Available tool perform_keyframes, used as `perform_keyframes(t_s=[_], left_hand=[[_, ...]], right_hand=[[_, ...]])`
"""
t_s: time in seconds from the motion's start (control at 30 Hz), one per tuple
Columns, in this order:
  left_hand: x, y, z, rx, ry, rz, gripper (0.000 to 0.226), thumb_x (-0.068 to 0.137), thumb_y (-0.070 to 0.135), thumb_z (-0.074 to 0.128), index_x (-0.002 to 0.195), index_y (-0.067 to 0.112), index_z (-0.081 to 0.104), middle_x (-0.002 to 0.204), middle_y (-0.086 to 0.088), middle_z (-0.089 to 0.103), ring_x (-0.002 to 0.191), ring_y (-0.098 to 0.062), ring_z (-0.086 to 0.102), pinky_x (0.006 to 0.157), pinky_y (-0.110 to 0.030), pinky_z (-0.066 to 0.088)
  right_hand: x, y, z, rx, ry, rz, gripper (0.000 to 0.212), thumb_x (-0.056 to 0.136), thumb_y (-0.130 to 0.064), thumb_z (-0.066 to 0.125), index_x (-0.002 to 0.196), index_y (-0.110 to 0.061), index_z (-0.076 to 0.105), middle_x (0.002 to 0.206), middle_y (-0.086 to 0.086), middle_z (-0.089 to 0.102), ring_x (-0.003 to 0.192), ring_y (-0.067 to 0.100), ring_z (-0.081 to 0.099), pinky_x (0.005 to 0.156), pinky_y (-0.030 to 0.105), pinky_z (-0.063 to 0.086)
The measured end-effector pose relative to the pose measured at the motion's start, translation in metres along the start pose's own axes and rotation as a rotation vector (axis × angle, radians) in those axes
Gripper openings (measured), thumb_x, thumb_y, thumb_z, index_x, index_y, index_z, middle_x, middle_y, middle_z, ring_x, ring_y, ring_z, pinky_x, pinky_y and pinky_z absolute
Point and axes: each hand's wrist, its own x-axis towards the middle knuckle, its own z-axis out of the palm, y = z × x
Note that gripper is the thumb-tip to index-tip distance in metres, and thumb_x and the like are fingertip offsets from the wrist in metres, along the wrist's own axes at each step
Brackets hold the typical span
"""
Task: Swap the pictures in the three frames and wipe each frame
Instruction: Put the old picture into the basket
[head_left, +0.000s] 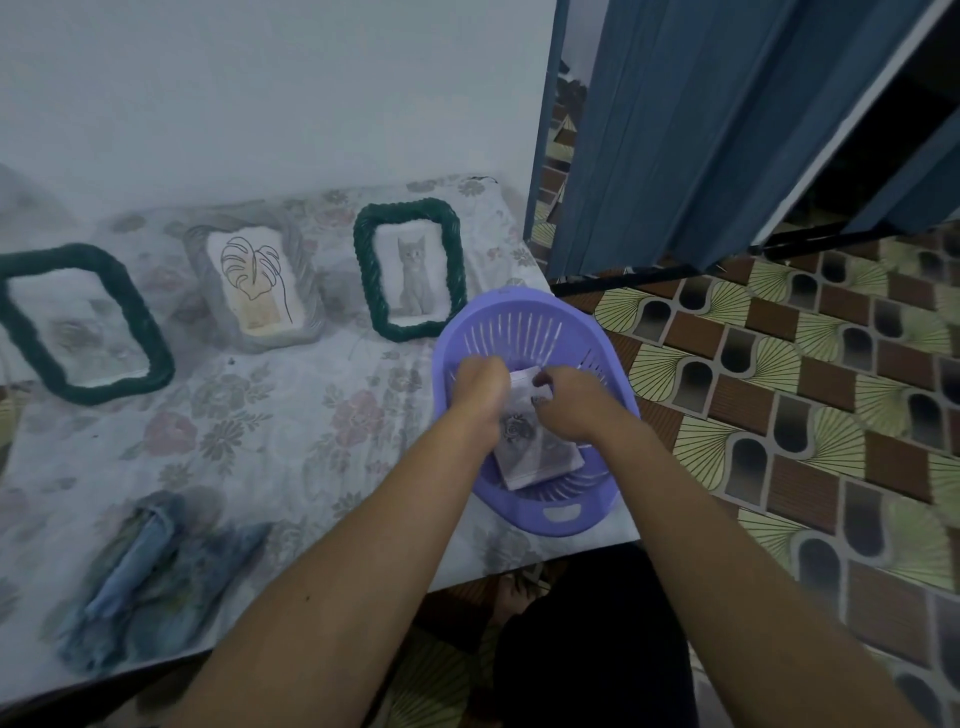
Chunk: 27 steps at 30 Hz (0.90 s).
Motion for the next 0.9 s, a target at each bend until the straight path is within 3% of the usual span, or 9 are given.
perform_keyframes(t_s=[0.07, 0.13, 0.2, 0.27, 0.37, 0.47, 0.57, 0.9], left_hand=[[0.008, 0.007, -0.002, 0.183, -0.06, 0.111, 0.027, 0.097, 0.006, 0.039, 0.099, 0.013, 0.065, 0.11, -0.012, 0.064, 0.102, -0.028, 0.055, 0.084, -0.038, 0.045], [0.015, 0.014, -0.003, 0.396, -0.127, 0.203, 0.04, 0.097, -0.004, 0.037, 0.126, 0.01, 0.062, 0.138, -0.008, 0.054, 0.129, -0.027, 0.047, 0.104, -0.039, 0.042], [0.021, 0.018, -0.003, 0.63, -0.197, 0.289, 0.047, 0.096, -0.01, 0.037, 0.136, 0.008, 0.055, 0.149, -0.01, 0.045, 0.137, -0.027, 0.042, 0.11, -0.04, 0.039], [0.029, 0.02, 0.0, 0.869, -0.273, 0.34, 0.052, 0.095, -0.011, 0.041, 0.142, 0.008, 0.048, 0.153, -0.011, 0.039, 0.14, -0.029, 0.038, 0.113, -0.042, 0.036], [0.043, 0.019, 0.006, 1.126, -0.336, 0.378, 0.052, 0.094, -0.004, 0.046, 0.145, 0.007, 0.042, 0.153, -0.015, 0.038, 0.14, -0.034, 0.036, 0.117, -0.046, 0.028], [0.051, 0.013, 0.009, 1.301, -0.335, 0.397, 0.04, 0.094, 0.009, 0.052, 0.134, 0.005, 0.051, 0.14, -0.02, 0.047, 0.125, -0.04, 0.046, 0.111, -0.05, 0.035], [0.058, 0.008, 0.01, 1.331, -0.305, 0.426, 0.043, 0.094, 0.021, 0.054, 0.136, 0.008, 0.05, 0.14, -0.021, 0.041, 0.125, -0.042, 0.042, 0.108, -0.052, 0.037], [0.061, 0.001, 0.01, 1.385, -0.285, 0.474, 0.05, 0.091, 0.024, 0.06, 0.138, 0.012, 0.047, 0.142, -0.018, 0.035, 0.129, -0.041, 0.036, 0.108, -0.05, 0.036]], right_hand=[[-0.005, -0.002, -0.005, -0.234, -0.02, -0.093, 0.042, 0.095, -0.014, 0.057, 0.136, -0.013, 0.05, 0.135, 0.013, 0.056, 0.123, 0.032, 0.051, 0.101, 0.042, 0.044], [-0.011, -0.003, -0.008, -0.582, -0.071, -0.163, 0.043, 0.093, -0.025, 0.057, 0.135, -0.019, 0.05, 0.129, 0.011, 0.057, 0.127, 0.033, 0.045, 0.107, 0.049, 0.033], [-0.015, -0.004, -0.007, -0.836, -0.145, -0.207, 0.053, 0.09, -0.038, 0.059, 0.138, -0.021, 0.047, 0.133, 0.009, 0.052, 0.132, 0.034, 0.035, 0.109, 0.055, 0.021], [-0.017, -0.003, -0.003, -0.942, -0.172, -0.235, 0.069, 0.084, -0.049, 0.062, 0.142, -0.017, 0.04, 0.138, 0.009, 0.045, 0.133, 0.034, 0.031, 0.108, 0.06, 0.019], [-0.017, -0.001, 0.001, -0.975, -0.132, -0.26, 0.078, 0.082, -0.052, 0.063, 0.14, -0.01, 0.035, 0.14, 0.012, 0.039, 0.132, 0.033, 0.032, 0.108, 0.061, 0.019], [-0.017, 0.0, 0.004, -0.989, -0.119, -0.266, 0.077, 0.083, -0.049, 0.064, 0.141, -0.008, 0.034, 0.142, 0.013, 0.037, 0.133, 0.033, 0.031, 0.111, 0.061, 0.018], [-0.015, 0.003, 0.005, -0.972, -0.109, -0.25, 0.079, 0.082, -0.05, 0.064, 0.141, -0.008, 0.033, 0.144, 0.013, 0.037, 0.134, 0.033, 0.03, 0.111, 0.06, 0.017], [-0.009, 0.002, 0.007, -0.984, -0.121, -0.22, 0.086, 0.078, -0.058, 0.069, 0.142, -0.009, 0.037, 0.145, 0.011, 0.04, 0.137, 0.032, 0.03, 0.112, 0.06, 0.016]])
